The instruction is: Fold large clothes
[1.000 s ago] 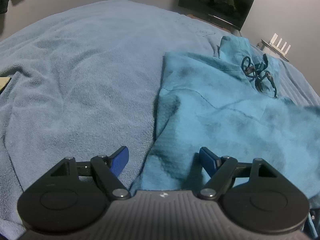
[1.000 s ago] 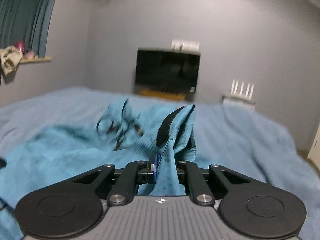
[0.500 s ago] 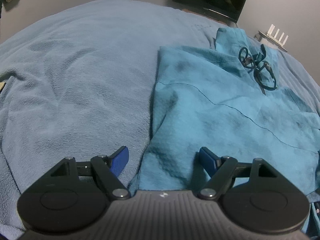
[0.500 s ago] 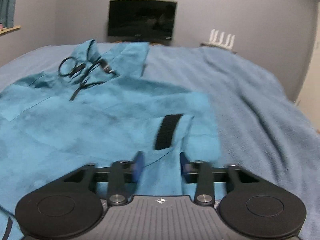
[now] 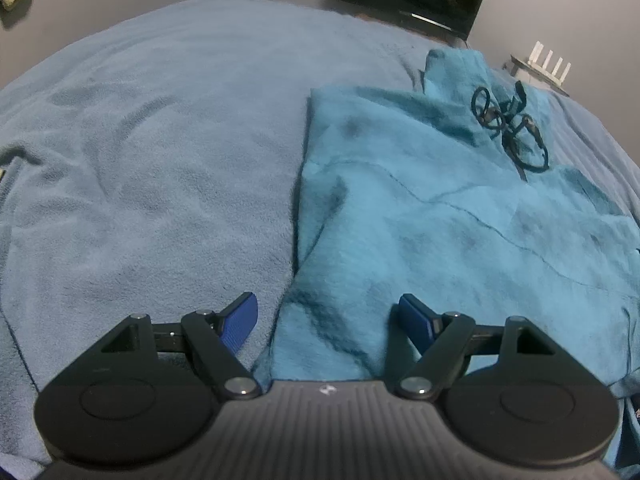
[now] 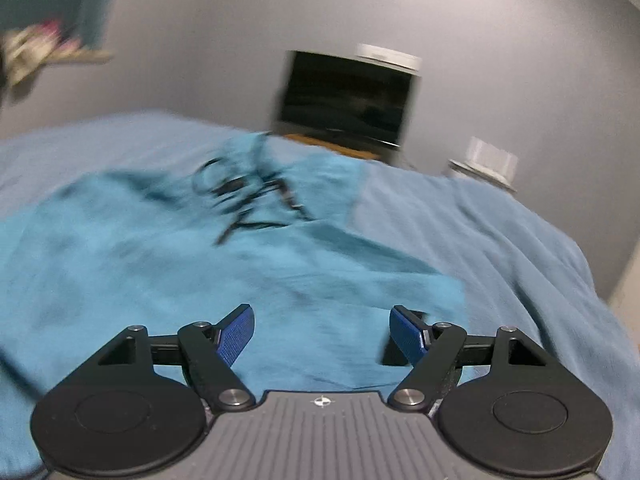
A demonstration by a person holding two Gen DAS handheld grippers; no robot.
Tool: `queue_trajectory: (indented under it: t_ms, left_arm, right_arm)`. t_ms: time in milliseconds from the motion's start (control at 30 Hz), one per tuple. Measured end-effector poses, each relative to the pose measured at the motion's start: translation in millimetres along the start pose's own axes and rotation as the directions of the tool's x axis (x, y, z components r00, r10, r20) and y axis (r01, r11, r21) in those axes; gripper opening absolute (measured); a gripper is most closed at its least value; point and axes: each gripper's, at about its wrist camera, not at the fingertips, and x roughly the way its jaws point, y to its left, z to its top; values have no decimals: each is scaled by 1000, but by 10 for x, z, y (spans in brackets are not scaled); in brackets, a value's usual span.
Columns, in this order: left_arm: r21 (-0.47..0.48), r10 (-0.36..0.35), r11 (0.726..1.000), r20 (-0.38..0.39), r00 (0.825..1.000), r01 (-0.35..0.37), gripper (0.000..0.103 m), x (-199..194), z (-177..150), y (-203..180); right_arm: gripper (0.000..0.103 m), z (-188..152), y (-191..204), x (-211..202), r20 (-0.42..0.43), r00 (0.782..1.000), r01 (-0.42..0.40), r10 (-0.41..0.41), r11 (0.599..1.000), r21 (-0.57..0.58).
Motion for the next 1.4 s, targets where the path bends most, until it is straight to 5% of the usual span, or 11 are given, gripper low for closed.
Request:
queue_trajectory:
  t_ms: [233, 433, 633, 933, 1067, 1200, 1400]
  left_arm:
    - [7, 22, 1000, -28, 999, -22, 85, 166, -24, 14]
    - [9, 16, 1000, -11, 1000, -16, 89, 182, -48, 27]
    - [9, -13, 1000, 106, 994, 12, 89, -78, -116, 55]
    - [4, -17, 1000, 399, 917, 17, 89, -1111, -37, -122]
    - [96, -157, 987, 440, 884, 128, 99, -1894, 15, -137]
    - [231, -218, 962, 345, 913, 143, 99, -2385, -78, -164]
    - [328, -209, 934, 179, 961, 142, 99, -2697, -451, 8]
  right_arm:
    - [78, -203, 269, 403, -192, 981, -26, -2, 989, -145]
    - [82, -211, 218, 369, -176, 984, -1, -13, 997, -77]
    - [83, 24, -2, -334, -44, 999, -4, 7, 998, 66]
    - [88, 295, -274, -1609, 130, 990, -71, 64, 996, 56]
    - [89, 166, -464, -2123, 118, 991, -56, 55, 998, 5]
    - [89, 38, -698, -2564, 87, 994, -72, 72, 997, 2]
    - [90, -215, -981, -3185, 29, 990, -135, 136, 990, -37]
